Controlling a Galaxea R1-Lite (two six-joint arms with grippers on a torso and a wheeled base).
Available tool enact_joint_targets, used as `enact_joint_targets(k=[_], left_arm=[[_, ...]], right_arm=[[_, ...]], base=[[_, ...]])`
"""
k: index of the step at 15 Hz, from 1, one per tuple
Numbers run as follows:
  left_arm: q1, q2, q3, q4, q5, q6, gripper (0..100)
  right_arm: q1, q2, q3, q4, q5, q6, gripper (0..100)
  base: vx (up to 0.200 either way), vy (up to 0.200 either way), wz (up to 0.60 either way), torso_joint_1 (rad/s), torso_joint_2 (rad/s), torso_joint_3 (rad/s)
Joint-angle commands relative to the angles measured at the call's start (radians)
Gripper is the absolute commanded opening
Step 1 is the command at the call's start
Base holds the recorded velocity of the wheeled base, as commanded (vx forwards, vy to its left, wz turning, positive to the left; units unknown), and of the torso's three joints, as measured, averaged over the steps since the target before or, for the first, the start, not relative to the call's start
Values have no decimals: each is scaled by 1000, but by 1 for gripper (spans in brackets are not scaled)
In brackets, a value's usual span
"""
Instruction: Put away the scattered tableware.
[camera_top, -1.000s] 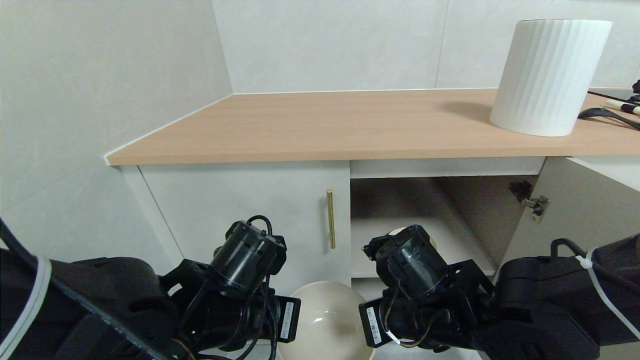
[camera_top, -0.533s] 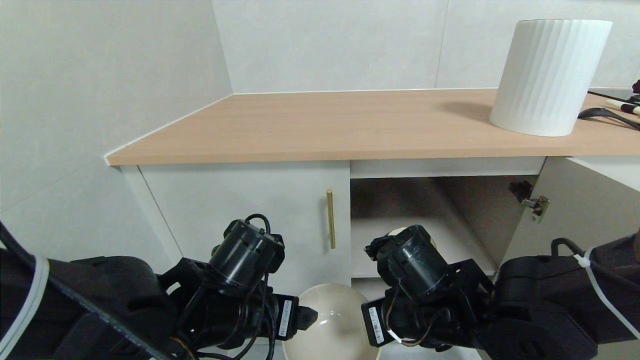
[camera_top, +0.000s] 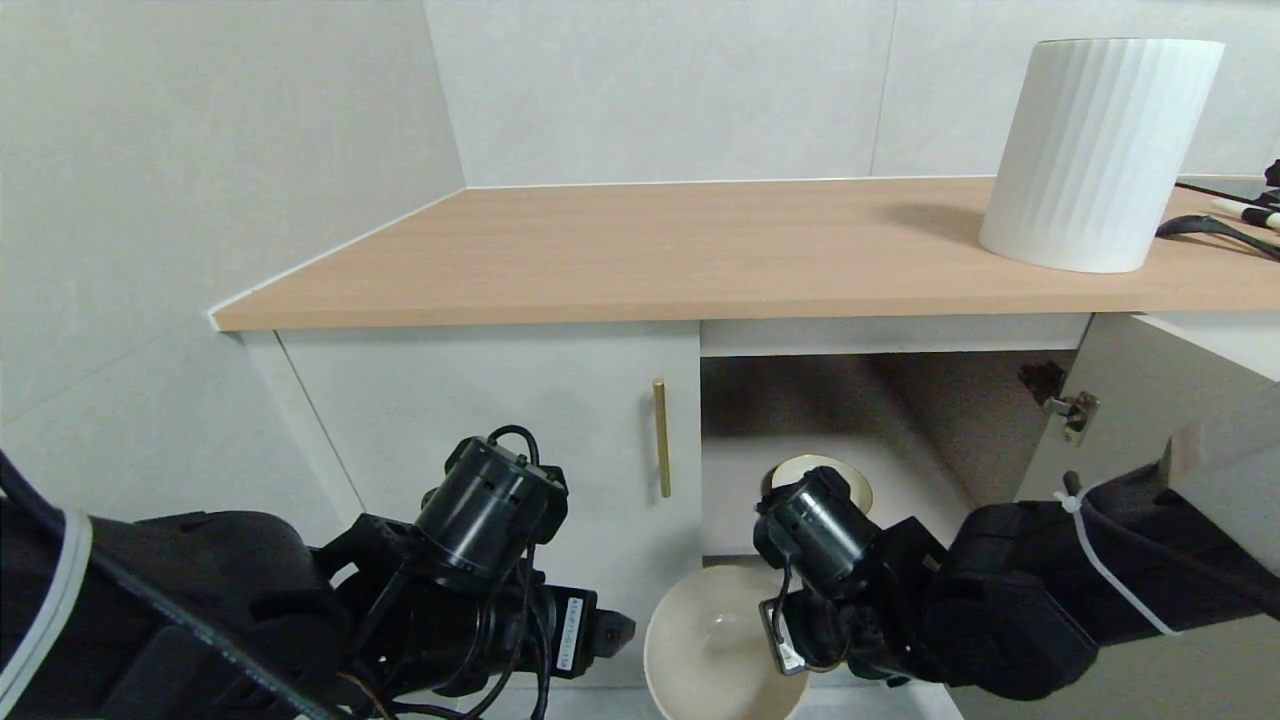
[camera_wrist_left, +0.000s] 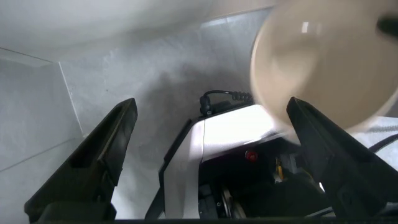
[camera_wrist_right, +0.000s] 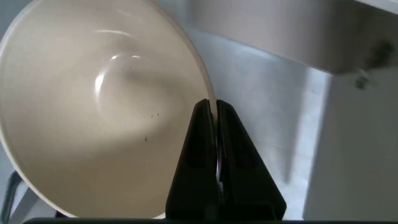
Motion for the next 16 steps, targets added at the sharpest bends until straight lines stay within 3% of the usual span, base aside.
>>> enact_joint_targets(k=[1,6,7,13,16], left_arm=[[0,-2,-1,0,0,-1,100],[0,-2,1,0,2,-1,100],[0,-2,2,2,0,-1,100],[0,-2,4,3,0,-1,100],[0,-2,4,3,0,-1,100]], right_arm=[[-71,23,-9,7,-10,34,0],[-204,52,-37,0,1,97,0],[-250,67,-43,-30,1,98,0],[-318,135,-37,-283,41,189,0],[-373,167,-93,-322,30,215,0]], base=[[0,0,0,0,0,0],[0,0,0,0,0,0],[0,0,0,0,0,0],[0,0,0,0,0,0],[0,0,0,0,0,0]])
